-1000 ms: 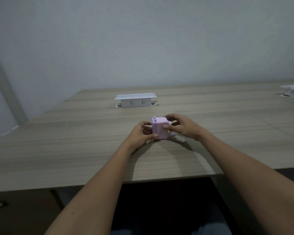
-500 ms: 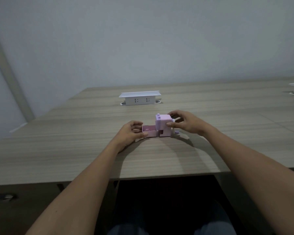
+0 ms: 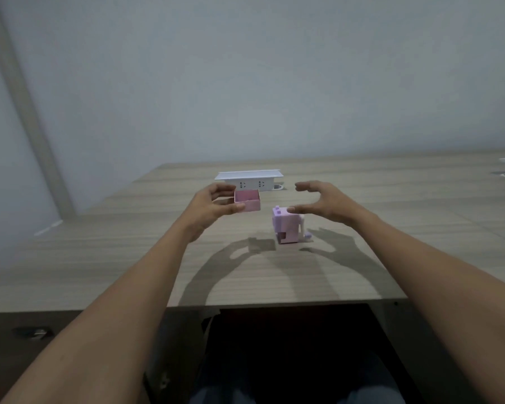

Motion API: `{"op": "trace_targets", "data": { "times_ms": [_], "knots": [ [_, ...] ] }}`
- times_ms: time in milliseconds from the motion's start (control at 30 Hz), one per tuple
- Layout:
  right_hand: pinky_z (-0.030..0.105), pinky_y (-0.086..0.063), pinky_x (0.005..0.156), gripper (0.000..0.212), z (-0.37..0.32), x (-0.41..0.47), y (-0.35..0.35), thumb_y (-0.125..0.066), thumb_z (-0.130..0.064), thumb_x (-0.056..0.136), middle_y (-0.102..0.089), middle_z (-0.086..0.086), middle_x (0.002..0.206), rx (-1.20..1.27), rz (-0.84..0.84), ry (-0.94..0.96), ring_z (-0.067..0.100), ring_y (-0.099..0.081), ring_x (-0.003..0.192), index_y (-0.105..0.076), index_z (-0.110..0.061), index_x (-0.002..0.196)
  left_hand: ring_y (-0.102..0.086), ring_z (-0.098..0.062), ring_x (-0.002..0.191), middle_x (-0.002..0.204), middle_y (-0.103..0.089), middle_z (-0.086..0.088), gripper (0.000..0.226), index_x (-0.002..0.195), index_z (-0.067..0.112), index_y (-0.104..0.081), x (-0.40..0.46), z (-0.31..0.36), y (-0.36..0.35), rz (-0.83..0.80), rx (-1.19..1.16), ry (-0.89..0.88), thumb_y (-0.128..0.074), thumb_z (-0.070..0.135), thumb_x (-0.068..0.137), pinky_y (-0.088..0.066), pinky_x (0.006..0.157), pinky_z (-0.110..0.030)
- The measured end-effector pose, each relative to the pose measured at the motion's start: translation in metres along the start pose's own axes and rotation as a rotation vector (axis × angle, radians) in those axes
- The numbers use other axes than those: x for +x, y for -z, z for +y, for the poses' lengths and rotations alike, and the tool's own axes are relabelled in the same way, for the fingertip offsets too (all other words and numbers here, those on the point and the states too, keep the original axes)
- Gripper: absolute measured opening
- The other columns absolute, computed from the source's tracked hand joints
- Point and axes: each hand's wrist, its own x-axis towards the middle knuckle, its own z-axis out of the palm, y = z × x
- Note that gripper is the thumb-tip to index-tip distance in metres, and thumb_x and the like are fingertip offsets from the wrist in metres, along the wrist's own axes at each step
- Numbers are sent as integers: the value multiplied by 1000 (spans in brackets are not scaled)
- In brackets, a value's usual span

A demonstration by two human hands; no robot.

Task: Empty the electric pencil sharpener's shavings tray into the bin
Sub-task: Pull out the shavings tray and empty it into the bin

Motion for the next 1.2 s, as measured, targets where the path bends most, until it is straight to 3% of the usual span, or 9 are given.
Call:
{"op": "trace_targets", "data": {
  "times_ms": [100,267,400,533,633,767,933,1033,1200],
  "knots": [
    [27,-41,100,80,-15,-7,15,-88,-49,68,-64,-11,135,34,42,40,9,-54,127,-61,-24,139,-68,-28,118,130,-66,-16,59,128,6,-61,9,23,-23,-41,-7,-57,-85,0,75,-57,98,-33],
    [27,-48,97,84,-19,-29,48,-90,-49,66,-71,-14,125,105,127,11,9,-61,121,-61,-23,141,-67,-24,120,132,-66,-12,61,132,4,-58,19,48,-80,-153,-20,-120,-84,-2,77,-58,93,-27],
    [22,-50,91,69,-12,-59,83,-90,-35,73,-74,-16,115,148,192,-63,10,-64,118,-66,-18,135,-67,-23,120,131,-66,-12,61,131,4,-59,26,56,-133,-248,-50,-135,-85,-1,76,-59,90,-24],
    [23,-53,93,57,4,-104,126,-89,-32,74,-77,-10,111,113,243,-147,6,-68,112,-72,-21,127,-68,-20,119,130,-68,-9,61,130,6,-60,28,60,-199,-350,-106,-147,-86,4,76,-58,91,-24],
    [11,-52,81,49,16,-145,160,-88,-23,77,-78,-11,103,70,265,-198,-3,-73,97,-74,-17,124,-67,-20,120,132,-66,-9,60,131,6,-59,22,64,-251,-441,-161,-138,-86,6,77,-57,93,-27],
    [18,-54,88,53,32,-202,204,-88,-28,76,-79,-6,111,-4,314,-284,4,-74,102,-73,-18,126,-66,-22,120,133,-65,-11,63,134,5,-57,4,70,-323,-548,-225,-130,-85,7,77,-56,96,-31],
    [10,-53,81,52,48,-270,240,-86,-26,78,-77,-7,112,-37,397,-396,1,-73,101,-72,-18,127,-66,-23,119,134,-64,-11,66,136,5,-56,-28,75,-396,-661,-266,-116,-85,9,77,-55,98,-32],
    [16,-56,87,53,65,-307,251,-87,-25,77,-77,-3,115,-19,425,-459,4,-74,102,-71,-16,127,-66,-23,118,133,-64,-12,65,137,3,-55,-49,71,-432,-701,-308,-75,-84,5,79,-55,98,-32],
    [35,-53,99,59,103,-375,248,-90,-46,66,-76,-12,118,49,454,-615,8,-68,116,-74,-33,121,-67,-27,118,129,-66,-14,64,134,1,-57,-92,41,-487,-750,-322,-16,-85,4,77,-57,95,-29]
  ]
}}
